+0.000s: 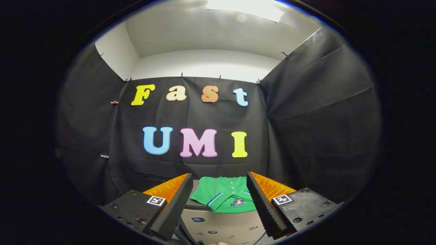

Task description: Put the clothes into the washing machine and then close the washing machine lid.

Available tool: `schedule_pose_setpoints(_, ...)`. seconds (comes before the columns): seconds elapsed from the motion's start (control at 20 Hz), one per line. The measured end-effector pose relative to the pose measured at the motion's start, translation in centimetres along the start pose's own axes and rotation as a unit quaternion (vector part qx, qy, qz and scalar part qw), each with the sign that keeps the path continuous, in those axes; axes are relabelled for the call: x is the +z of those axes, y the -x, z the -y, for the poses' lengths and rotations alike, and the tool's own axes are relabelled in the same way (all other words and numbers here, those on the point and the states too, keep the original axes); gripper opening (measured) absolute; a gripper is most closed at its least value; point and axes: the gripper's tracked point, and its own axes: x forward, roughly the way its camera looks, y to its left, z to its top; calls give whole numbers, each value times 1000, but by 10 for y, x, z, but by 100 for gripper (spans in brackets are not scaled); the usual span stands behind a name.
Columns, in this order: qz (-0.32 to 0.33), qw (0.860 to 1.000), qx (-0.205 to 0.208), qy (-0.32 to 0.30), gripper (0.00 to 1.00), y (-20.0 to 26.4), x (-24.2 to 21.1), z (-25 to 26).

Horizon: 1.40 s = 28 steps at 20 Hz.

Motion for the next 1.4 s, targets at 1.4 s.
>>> schedule_pose_setpoints(1.4,-237,971,-13,-10,98,-241,-74,36)
